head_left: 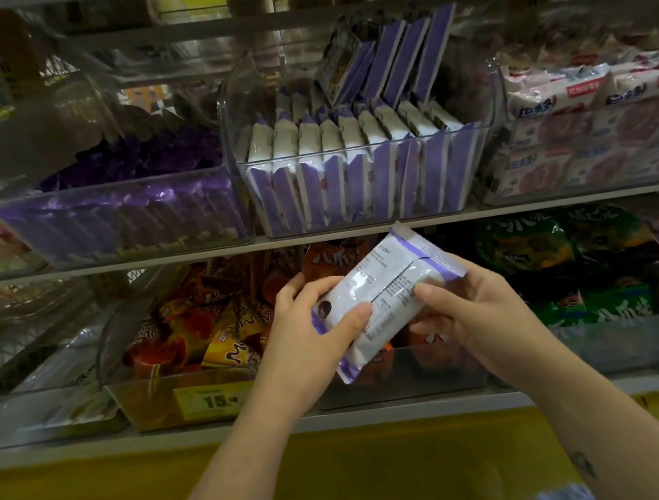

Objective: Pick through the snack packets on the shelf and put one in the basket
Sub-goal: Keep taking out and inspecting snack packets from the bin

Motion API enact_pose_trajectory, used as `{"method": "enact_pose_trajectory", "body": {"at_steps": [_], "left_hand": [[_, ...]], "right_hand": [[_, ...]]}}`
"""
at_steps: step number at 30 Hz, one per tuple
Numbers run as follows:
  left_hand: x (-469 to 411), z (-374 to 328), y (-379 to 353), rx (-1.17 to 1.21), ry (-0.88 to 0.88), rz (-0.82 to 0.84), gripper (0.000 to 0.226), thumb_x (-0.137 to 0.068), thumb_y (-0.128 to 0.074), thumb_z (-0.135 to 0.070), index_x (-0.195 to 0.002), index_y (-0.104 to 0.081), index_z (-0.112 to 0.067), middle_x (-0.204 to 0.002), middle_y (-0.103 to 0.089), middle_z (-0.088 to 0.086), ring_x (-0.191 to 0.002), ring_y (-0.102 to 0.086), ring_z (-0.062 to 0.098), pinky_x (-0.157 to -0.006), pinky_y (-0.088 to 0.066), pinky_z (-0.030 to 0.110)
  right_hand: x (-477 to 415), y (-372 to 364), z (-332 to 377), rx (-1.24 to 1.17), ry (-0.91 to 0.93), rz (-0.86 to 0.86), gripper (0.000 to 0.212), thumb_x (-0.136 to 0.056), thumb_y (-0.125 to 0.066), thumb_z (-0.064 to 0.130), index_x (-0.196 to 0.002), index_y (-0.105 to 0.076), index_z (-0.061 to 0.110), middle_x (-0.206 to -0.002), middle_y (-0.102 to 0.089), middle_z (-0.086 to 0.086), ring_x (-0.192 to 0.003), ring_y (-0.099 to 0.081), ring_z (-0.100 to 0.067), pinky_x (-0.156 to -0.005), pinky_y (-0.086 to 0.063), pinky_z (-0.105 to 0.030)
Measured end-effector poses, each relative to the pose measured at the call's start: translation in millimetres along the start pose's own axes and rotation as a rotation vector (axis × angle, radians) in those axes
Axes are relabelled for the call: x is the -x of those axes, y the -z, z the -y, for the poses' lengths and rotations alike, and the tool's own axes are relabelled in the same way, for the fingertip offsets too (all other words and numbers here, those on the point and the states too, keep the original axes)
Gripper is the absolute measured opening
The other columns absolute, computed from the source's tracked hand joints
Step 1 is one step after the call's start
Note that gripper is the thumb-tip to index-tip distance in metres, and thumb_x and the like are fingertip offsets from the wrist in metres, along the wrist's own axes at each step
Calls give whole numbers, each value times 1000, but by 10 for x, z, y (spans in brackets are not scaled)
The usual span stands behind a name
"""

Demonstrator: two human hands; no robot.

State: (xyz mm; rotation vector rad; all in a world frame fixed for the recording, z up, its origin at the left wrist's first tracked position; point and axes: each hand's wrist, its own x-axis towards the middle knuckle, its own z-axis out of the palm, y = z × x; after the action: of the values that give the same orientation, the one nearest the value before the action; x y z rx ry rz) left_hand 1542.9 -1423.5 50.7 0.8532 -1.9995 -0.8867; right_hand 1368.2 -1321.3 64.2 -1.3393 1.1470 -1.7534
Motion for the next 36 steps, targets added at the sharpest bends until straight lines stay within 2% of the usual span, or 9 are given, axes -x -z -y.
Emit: {"method": "enact_pose_trajectory", "body": {"at_steps": [2,5,8,12,15,19,25,32,36], "left_hand": [[8,11,19,-47,9,24,43,-82,-65,-52,-123,-54,-44,-145,-35,-12,-123,-35,-4,-87,-35,10],[50,-10,2,9,-42,74,53,-86,-66,-48,-136,-53,-37,-137,-49,-20,-125,-46,-2,-103,-46,32],[93,-39,-25,120,-117,109,58,-86,-65,-39,-141,-46,-41,-127,-61,-23,-114,-60,-2,-92,-56,33],[114,-61,7,-64,-220,35,62,-79,-56,-46,-140,-45,-41,-107,-65,-30,-92,-65,-12,-77,-57,18],[121,-76,19,-111,-249,19,52,-82,-55,-36,-135,-54,-37,-93,-69,-26,-78,-68,-9,-68,-58,20],[91,-30,30,-9,-170,49,38,-89,-62,-27,-126,-64,-33,-95,-74,-16,-81,-69,-5,-67,-60,23],[39,-8,45,185,-35,165,35,-91,-66,-25,-123,-63,-39,-98,-75,-11,-86,-73,11,-66,-60,33],[46,-25,70,319,-52,362,68,-87,-67,-3,-133,-47,-48,-116,-63,-24,-102,-64,4,-75,-57,25],[54,-22,106,393,-61,409,74,-85,-69,-2,-135,-44,-50,-127,-57,-19,-109,-62,5,-79,-57,27]], "right_hand": [[11,-13,1,53,21,-11,30,-70,-70,34,-100,-72,33,-102,-75,1,-93,-72,-16,-65,-57,-21],[36,-70,26,165,42,7,31,-78,-66,25,-108,-67,29,-99,-75,8,-89,-73,-10,-63,-56,-18],[65,-141,51,271,49,62,37,-80,-65,24,-117,-64,29,-99,-74,16,-88,-71,-4,-62,-55,-16],[75,-168,72,344,41,104,37,-85,-67,20,-119,-63,33,-93,-75,14,-75,-70,0,-58,-52,-15],[86,-171,99,364,37,138,34,-87,-65,18,-116,-63,34,-88,-75,15,-67,-68,2,-55,-51,-13],[96,-152,128,366,18,169,25,-90,-62,18,-110,-65,33,-90,-75,16,-74,-70,2,-56,-51,-12],[84,-99,137,269,-42,183,28,-83,-57,36,-108,-68,35,-101,-75,7,-93,-72,-11,-69,-59,-26],[41,-49,68,90,-88,131,24,-83,-57,37,-102,-71,40,-107,-74,0,-99,-71,-20,-75,-60,-34],[23,-63,45,16,-116,108,24,-84,-57,32,-102,-73,35,-107,-74,-4,-101,-71,-23,-74,-59,-34]]}}
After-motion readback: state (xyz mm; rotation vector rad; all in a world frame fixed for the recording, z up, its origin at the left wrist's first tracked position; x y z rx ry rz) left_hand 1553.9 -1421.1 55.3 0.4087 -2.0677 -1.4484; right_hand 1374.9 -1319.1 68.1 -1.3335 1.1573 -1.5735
